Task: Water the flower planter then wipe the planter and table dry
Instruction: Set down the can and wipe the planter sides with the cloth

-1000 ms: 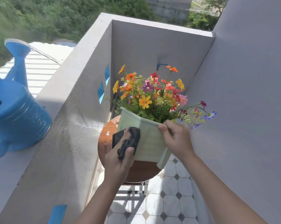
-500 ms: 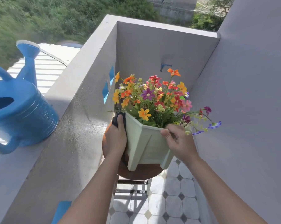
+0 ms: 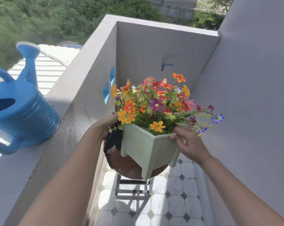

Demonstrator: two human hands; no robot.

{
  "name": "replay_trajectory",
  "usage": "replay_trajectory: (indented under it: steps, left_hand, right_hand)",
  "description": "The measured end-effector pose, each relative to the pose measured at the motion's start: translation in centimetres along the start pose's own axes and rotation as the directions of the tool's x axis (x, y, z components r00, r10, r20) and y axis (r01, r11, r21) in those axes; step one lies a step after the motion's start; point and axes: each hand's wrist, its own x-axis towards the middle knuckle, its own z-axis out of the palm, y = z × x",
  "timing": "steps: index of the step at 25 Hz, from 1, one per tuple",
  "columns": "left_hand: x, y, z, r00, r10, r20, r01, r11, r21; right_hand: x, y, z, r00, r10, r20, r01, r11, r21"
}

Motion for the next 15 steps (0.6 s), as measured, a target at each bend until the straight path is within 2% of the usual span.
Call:
replay_trajectory:
  steps: [4, 6, 7, 9, 11, 13, 15]
  left_hand:
    - [0.1, 0.6, 0.6, 0.996, -0.038, -0.084, 0.047, 0.994, 0.1]
    - [-0.4, 0.9, 1.1, 0.991, -0.001, -0.133, 0.022, 0.988, 0.151]
    - [-0.7, 0.9, 1.5, 0.987, 0.014, -0.16, 0.009, 0.989, 0.146]
    - [-1.3, 0.9, 2.1, 0.986, 0.02, -0.165, -0.005, 0.996, 0.092]
    - [-1.8, 0.9, 2.9, 0.982, 0.063, -0.179, -0.053, 0.997, 0.056]
    - [-2.1, 1.1, 3.8, 0.971, 0.105, -0.216, -0.094, 0.994, 0.06]
    - [-2.9, 1.3, 4.9, 0.935, 0.2, -0.293, -0.168, 0.977, 0.129]
  right_hand:
    - [-0.5, -0.1, -0.7, 0.998, 0.01, -0.066, -0.012, 1.0, -0.022]
    - [-0.9, -0.9, -0.9, 0.979, 0.166, -0.121, -0.168, 0.986, -0.005]
    - [-1.3, -1.4, -0.6, 0.945, 0.266, -0.19, -0.265, 0.964, 0.032]
    - [-2.0, -2.8, 0.0, 0.804, 0.541, -0.246, -0.504, 0.84, 0.203]
    - [-2.2, -4.6, 0.3, 0.666, 0.738, -0.108, -0.663, 0.651, 0.37]
    - [-2.0, -5.6, 0.0, 0.608, 0.793, 0.034, -0.716, 0.53, 0.455]
    - [-1.1, -5.7, -0.7, 0.569, 0.815, 0.111, -0.712, 0.42, 0.563]
